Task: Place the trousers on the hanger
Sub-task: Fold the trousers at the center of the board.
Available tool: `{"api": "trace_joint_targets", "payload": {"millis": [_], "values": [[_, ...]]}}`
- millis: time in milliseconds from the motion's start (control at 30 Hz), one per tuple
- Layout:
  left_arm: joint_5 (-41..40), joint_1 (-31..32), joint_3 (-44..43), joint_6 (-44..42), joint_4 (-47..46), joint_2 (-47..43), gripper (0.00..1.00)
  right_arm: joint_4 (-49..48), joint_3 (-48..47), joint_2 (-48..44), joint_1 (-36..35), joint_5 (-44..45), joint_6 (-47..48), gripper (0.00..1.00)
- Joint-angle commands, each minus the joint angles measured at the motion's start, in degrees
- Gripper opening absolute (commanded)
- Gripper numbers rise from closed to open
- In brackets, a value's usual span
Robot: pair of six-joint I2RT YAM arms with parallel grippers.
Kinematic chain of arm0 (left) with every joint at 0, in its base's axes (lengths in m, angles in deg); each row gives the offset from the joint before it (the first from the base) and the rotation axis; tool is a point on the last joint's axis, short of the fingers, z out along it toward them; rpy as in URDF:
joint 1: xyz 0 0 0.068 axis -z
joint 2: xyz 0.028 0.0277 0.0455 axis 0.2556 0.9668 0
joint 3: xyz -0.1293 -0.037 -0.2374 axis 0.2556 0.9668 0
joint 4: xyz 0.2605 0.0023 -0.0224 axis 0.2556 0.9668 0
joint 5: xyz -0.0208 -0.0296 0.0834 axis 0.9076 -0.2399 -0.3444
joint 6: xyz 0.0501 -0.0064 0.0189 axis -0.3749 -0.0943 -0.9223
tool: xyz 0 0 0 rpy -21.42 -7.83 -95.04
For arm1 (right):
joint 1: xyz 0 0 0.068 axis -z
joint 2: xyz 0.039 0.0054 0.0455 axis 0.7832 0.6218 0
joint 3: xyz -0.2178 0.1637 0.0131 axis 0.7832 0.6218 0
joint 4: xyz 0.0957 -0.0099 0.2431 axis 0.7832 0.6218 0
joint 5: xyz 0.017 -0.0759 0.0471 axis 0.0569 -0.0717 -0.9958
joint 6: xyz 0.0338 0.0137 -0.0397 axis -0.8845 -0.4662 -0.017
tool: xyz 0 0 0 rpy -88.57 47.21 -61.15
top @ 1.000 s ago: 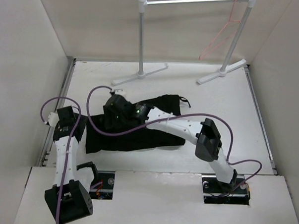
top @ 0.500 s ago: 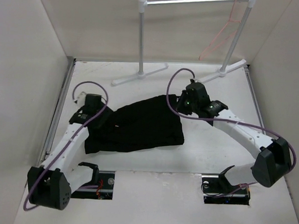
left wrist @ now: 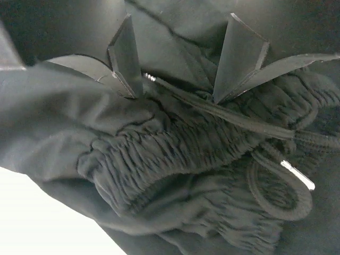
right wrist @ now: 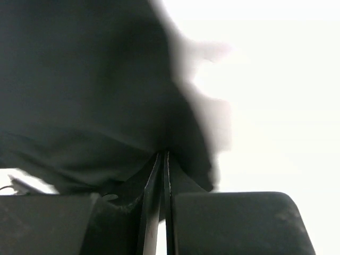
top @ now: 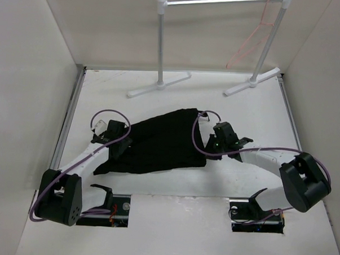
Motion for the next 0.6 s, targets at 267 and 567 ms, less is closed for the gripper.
{"api": "trace_joint_targets", "payload": {"millis": [267,567], "values": [[3.36,-5.17,-1.92,-1.02,-2.06,-0.46,0.59,6.41,4.0,-9.87,-0.45,1.17,-1.39,0.2],[1.78,1.69,-9.75,-0.76,3.13,-4.34,0.49,4.87,-13.42,-2.88,-2.89,-2.68,1.61,0.19]]}}
